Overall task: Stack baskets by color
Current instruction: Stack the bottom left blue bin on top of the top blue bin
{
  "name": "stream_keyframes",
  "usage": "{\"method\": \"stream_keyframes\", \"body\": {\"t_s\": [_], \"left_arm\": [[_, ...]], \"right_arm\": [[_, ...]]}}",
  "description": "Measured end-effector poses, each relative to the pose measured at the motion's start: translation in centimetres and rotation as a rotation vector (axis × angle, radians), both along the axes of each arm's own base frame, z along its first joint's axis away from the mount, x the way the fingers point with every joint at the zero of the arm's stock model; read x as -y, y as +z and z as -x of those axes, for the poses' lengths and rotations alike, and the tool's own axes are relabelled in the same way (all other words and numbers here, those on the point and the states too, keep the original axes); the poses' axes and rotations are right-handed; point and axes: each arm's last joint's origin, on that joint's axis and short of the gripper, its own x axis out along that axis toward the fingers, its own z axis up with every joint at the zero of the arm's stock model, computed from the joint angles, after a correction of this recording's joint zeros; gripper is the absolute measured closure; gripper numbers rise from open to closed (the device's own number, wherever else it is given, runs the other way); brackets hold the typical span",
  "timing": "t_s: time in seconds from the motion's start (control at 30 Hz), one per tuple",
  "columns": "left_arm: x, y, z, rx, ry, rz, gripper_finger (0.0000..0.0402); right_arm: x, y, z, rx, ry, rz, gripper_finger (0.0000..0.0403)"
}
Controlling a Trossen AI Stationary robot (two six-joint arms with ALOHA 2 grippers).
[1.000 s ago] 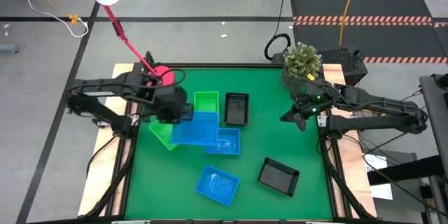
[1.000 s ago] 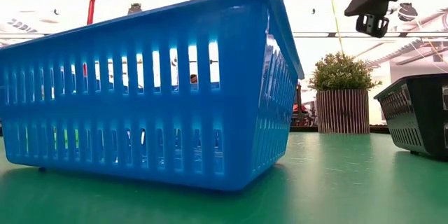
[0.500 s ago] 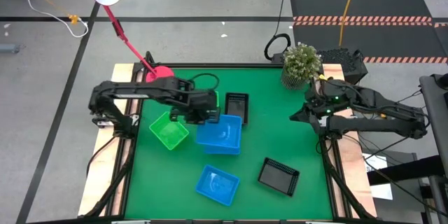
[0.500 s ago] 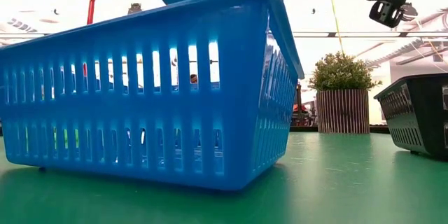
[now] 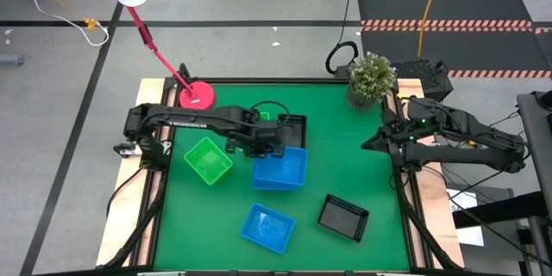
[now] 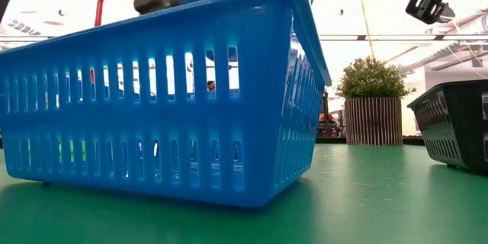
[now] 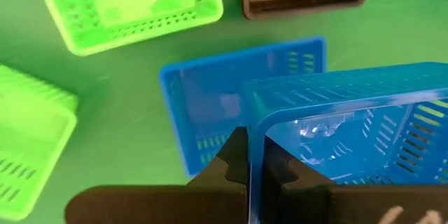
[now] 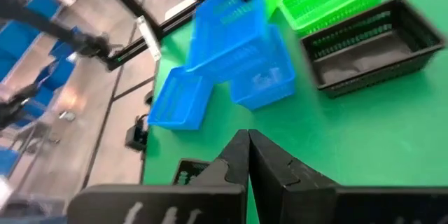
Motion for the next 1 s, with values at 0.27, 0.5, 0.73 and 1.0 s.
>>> {"method": "stream_keyframes", "body": {"t_s": [0.27,0.5,0.73,1.0], "left_arm": [[0.0,-2.8,0.4,-0.063,0.0,0.01,0.0401],[-0.1,-4.1,0.6,-0.083,0.021,0.053,0.0401],[-0.2,-5.6,0.6,-0.063,0.052,0.047,0.0401],[-0.2,-6.8,0.7,-0.066,0.073,0.053,0.0401]], "right_arm": [[-0.1,0.0,0.0,0.007,0.052,0.012,0.0403],[-0.2,-0.4,0.2,-0.028,0.063,0.022,0.0403],[-0.2,-0.5,0.3,-0.044,0.064,0.018,0.0403],[-0.2,-0.5,0.3,-0.047,0.064,0.017,0.0403]]}}
